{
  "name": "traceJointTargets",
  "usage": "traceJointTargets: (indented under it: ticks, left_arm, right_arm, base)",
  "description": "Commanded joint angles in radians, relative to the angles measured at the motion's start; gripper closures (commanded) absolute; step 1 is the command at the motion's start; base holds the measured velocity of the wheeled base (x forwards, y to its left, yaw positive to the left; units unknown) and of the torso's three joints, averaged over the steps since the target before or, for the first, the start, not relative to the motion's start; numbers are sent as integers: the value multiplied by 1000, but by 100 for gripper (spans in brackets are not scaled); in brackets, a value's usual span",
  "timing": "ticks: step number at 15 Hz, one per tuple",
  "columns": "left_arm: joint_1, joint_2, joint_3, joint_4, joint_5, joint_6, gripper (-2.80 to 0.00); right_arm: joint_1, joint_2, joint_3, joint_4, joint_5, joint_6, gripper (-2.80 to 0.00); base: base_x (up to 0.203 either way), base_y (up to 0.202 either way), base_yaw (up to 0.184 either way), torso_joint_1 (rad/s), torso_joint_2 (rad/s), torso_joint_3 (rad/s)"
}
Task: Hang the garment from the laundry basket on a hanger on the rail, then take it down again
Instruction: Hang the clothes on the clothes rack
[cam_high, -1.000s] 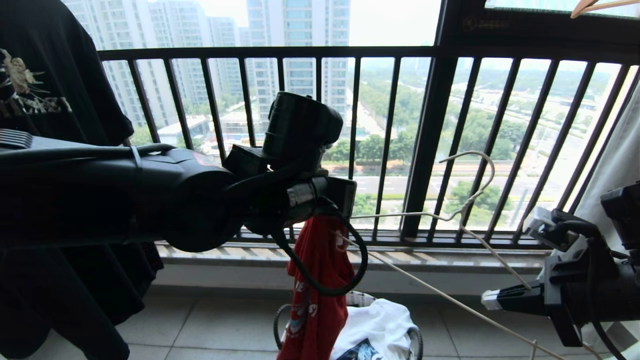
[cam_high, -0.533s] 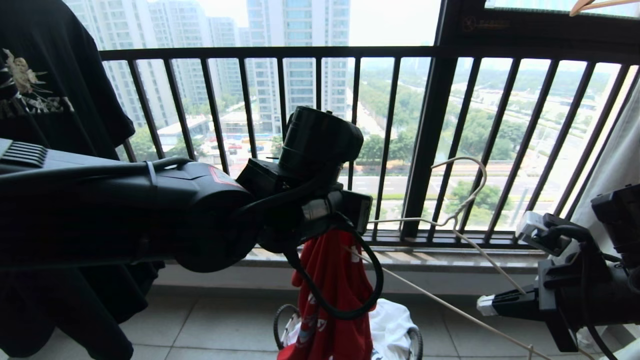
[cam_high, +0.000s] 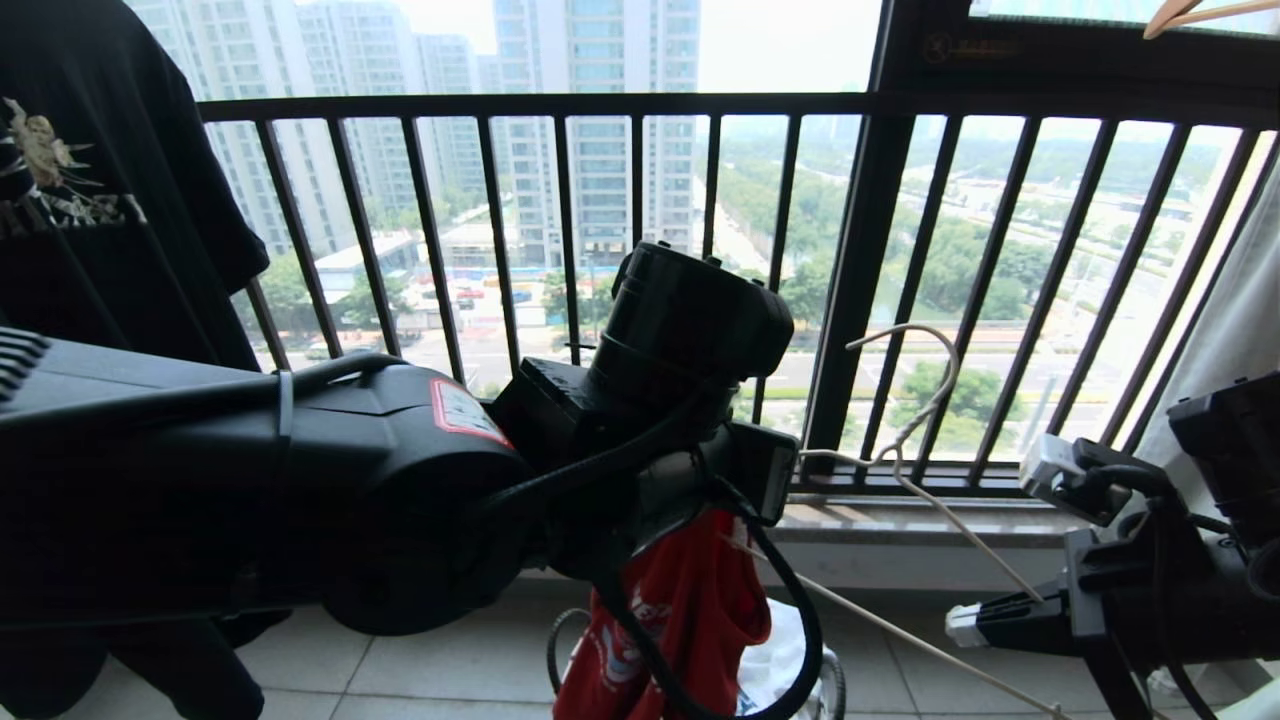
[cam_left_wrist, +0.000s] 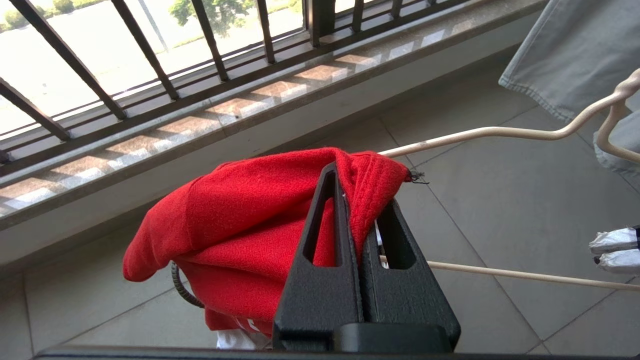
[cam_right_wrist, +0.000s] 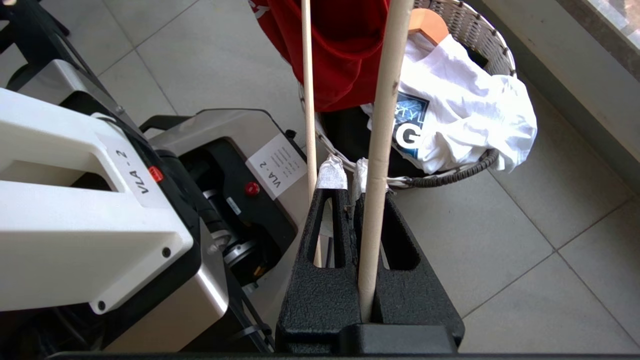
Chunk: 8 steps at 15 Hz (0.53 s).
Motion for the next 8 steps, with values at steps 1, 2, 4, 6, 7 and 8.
traceJointTargets:
  ticks: [1, 2, 4, 6, 7, 8]
  left_arm:
    - [-50, -18, 16, -1, 5, -6, 0]
    - [-60, -19, 16, 1, 7, -18, 0]
    - [-64, -22, 10, 1, 20, -25, 0]
    - [-77, -42, 10, -1, 43, -35, 0]
    - [-92, -51, 12, -1, 44, -44, 0]
    - [-110, -61, 13, 1, 43, -63, 0]
  right_arm:
    - [1, 0, 0, 1, 4, -3, 0]
    - [1, -2, 0, 1, 3, -3, 0]
    - [1, -9, -1, 1, 2, -3, 0]
    - [2, -15, 2, 1, 4, -3, 0]
    - [9, -17, 2, 2, 4, -1, 0]
    - [9, -18, 2, 2, 4, -1, 0]
  base:
    - [0, 0, 0, 0, 0, 0]
    - [0, 0, 0, 0, 0, 0]
    - [0, 0, 0, 0, 0, 0]
    - [0, 0, 0, 0, 0, 0]
    - [0, 0, 0, 0, 0, 0]
    - [0, 0, 0, 0, 0, 0]
